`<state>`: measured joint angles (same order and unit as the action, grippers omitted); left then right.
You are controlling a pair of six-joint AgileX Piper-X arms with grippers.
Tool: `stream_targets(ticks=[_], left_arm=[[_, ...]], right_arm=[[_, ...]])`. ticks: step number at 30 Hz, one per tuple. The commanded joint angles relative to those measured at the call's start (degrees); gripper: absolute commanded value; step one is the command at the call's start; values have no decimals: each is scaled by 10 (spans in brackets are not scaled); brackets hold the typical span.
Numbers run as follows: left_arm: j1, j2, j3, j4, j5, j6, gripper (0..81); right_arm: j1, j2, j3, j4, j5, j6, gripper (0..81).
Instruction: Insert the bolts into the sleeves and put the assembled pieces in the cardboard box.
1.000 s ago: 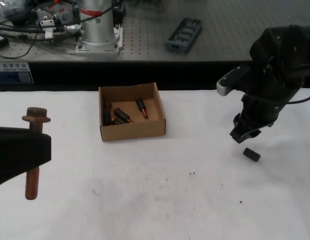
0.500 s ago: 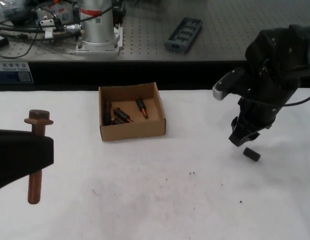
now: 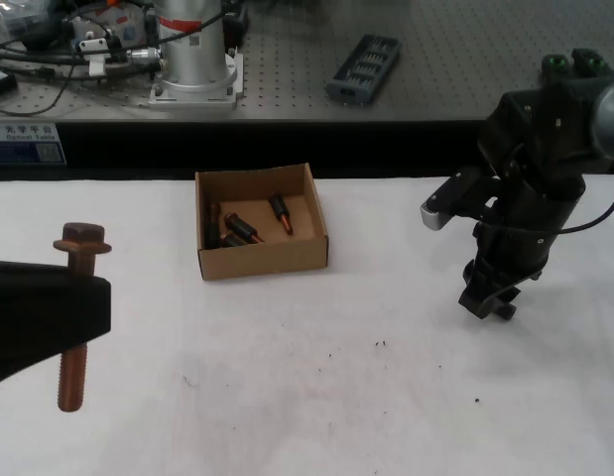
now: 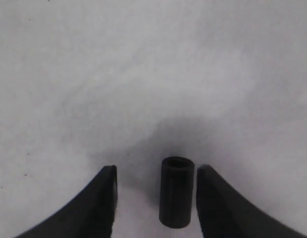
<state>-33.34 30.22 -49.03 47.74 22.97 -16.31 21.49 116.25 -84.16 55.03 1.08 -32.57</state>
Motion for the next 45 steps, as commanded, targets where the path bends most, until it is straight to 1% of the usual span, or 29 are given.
stream_targets(ticks=[1, 4, 8, 13, 19, 22, 27, 30, 36, 44, 45], left_arm=[[0, 6, -1, -12, 0, 42, 0], [0, 28, -2, -12, 11, 48, 0], [0, 62, -2, -35, 48, 53, 0], [0, 78, -2, -87, 43, 82, 0], [0, 74, 20, -93, 44, 112, 0], [0, 69, 49, -99, 48, 107, 0], [0, 55, 92, -142, 47, 71, 0], [0, 49, 96, -148, 47, 59, 0], [0, 47, 96, -166, 47, 52, 0], [0, 47, 96, -170, 47, 40, 0], [0, 47, 96, -170, 47, 40, 0]], right_arm=[[-3, 0, 1, 5, -3, -4, 367], [-3, 0, 1, 7, 10, -4, 367], [-3, 0, 1, 15, 10, -5, 367], [-3, 0, 1, 18, 10, -9, 367], [-3, 0, 1, 14, 10, -13, 367], [-3, 0, 1, 12, 10, -13, 367], [-12, 1, 1, 10, 10, -13, 367], [-20, 1, 1, 12, 10, -13, 366], [-22, 13, 1, 14, 10, -13, 366], [2, 50, 1, 29, 10, -5, 365], [5, 51, 1, 27, 10, -5, 352]])
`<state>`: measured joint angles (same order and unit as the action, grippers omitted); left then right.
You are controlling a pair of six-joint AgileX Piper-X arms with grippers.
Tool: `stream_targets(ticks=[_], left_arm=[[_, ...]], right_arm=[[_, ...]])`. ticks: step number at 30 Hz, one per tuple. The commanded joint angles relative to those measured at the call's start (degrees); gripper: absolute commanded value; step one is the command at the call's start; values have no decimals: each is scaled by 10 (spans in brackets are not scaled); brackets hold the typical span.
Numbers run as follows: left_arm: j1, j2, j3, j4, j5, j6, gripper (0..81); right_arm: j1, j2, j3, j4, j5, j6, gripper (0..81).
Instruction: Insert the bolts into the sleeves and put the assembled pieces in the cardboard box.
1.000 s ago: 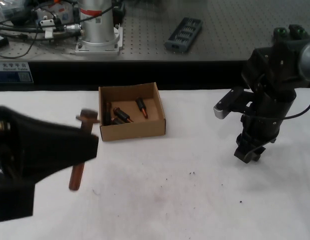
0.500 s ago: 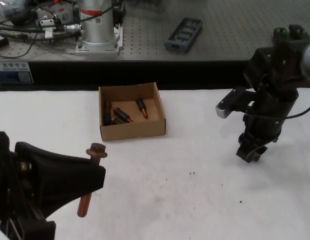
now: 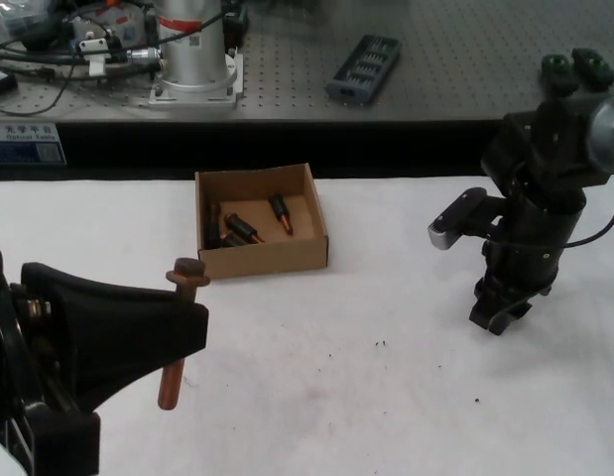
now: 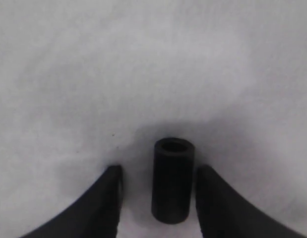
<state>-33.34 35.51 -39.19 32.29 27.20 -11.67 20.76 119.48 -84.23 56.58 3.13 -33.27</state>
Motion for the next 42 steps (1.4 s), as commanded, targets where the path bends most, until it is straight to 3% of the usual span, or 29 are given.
stream_targets(ticks=[1, 8, 9, 11, 16, 21, 25, 29, 33, 42], left_arm=[[0, -6, -3, -15, 5, -7, 0], [0, -6, -3, -15, 5, -7, 0], [0, -6, -3, -15, 5, -7, 0], [0, -6, -3, -16, -2, -3, 0], [0, 0, 5, -79, -62, 42, 0], [0, 32, 47, -264, -66, 13, 0], [0, 96, 88, -412, -66, -58, 0], [0, 188, 92, -524, -34, -105, 0], [0, 274, 81, -619, 5, -160, 0], [0, 308, 72, -677, 5, -219, 0]], right_arm=[[14, 19, 2, 9, -10, 2, 328], [20, 19, 0, -1, 27, 21, 21], [20, 19, 0, -1, 26, 29, 13], [20, 19, 0, 1, 1, 45, 41], [17, -22, 30, -9, -162, 81, 41], [17, -163, 162, -107, -241, 101, 41], [13, -300, 297, -265, -329, 159, 43], [13, -401, 387, -418, -343, 238, 43], [20, -430, 441, -516, -436, 307, 43], [84, -419, 504, -643, -453, 315, 43]])
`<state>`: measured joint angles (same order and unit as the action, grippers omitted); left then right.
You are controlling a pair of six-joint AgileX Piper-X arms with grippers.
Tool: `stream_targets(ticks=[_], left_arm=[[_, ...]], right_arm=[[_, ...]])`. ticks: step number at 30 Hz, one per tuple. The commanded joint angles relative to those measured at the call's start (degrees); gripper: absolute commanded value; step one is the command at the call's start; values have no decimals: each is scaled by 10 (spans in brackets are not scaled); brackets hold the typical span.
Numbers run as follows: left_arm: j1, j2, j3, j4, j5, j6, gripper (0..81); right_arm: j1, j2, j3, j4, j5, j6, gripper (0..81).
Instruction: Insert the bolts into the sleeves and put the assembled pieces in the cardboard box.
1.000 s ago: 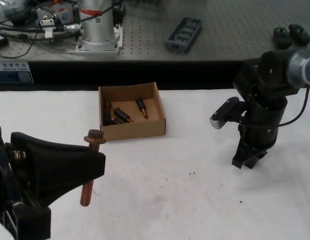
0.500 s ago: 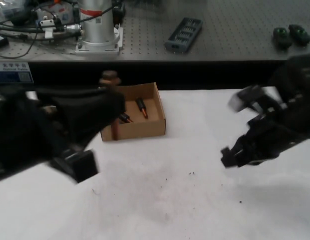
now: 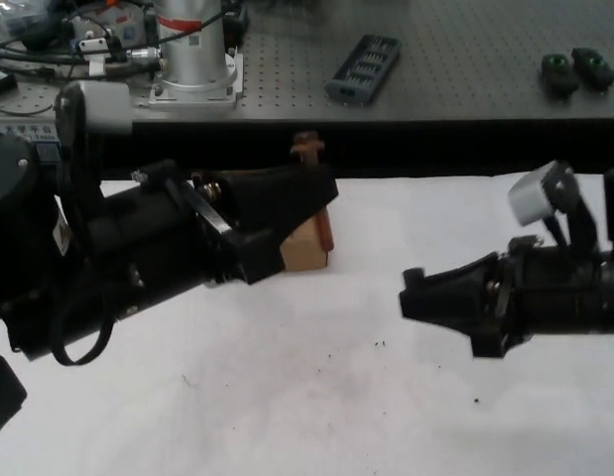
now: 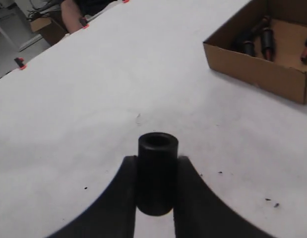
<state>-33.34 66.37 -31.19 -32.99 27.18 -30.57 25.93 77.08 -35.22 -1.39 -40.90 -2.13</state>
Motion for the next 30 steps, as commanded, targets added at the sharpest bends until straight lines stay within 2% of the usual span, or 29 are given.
stream_targets(ticks=[1, 10, 16, 30], left_arm=[[0, -1, -8, -23, 5, -37, 0], [8, -1, -8, 17, 47, -55, 0], [33, 0, -7, 48, 86, -20, 0], [33, 46, -7, 70, 87, 31, 0]], right_arm=[[43, 7, 14, -69, -13, 3, 43], [102, 17, 14, -90, -13, 0, 43], [111, 17, 13, -95, -13, 0, 43], [115, 17, -4, -98, -26, 13, 43]])
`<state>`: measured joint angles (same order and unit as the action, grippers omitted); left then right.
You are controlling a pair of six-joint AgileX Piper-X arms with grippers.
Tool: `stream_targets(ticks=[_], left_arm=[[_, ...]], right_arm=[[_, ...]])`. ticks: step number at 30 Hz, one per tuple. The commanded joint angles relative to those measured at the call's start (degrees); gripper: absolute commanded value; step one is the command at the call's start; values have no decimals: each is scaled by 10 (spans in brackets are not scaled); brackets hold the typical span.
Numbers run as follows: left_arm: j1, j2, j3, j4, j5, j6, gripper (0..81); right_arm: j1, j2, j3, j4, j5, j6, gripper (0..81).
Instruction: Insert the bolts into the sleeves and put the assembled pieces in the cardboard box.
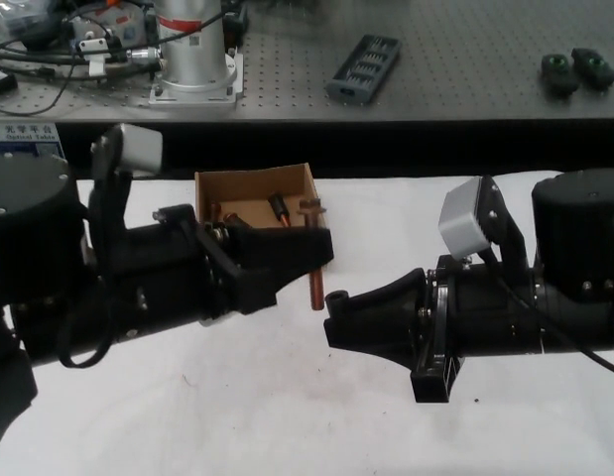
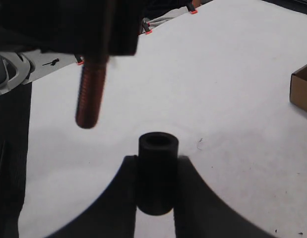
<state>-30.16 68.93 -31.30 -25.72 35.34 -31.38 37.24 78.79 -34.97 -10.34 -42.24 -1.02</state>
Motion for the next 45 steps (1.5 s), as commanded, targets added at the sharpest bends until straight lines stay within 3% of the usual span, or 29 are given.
stream_targets(ticks=[1, 16, 23, 45], left_arm=[[2, 21, -6, -3, 5, 47, 0], [2, 21, -6, -58, -21, 95, 0], [2, 21, -6, -75, 13, 95, 6], [2, 21, -6, -79, 30, 90, 6]], right_arm=[[2, 0, -7, -8, -12, 2, 43], [2, 0, -7, -18, -25, -3, 43], [2, 0, -7, -42, -50, 6, 43], [2, 0, -7, -85, -90, 28, 43]])
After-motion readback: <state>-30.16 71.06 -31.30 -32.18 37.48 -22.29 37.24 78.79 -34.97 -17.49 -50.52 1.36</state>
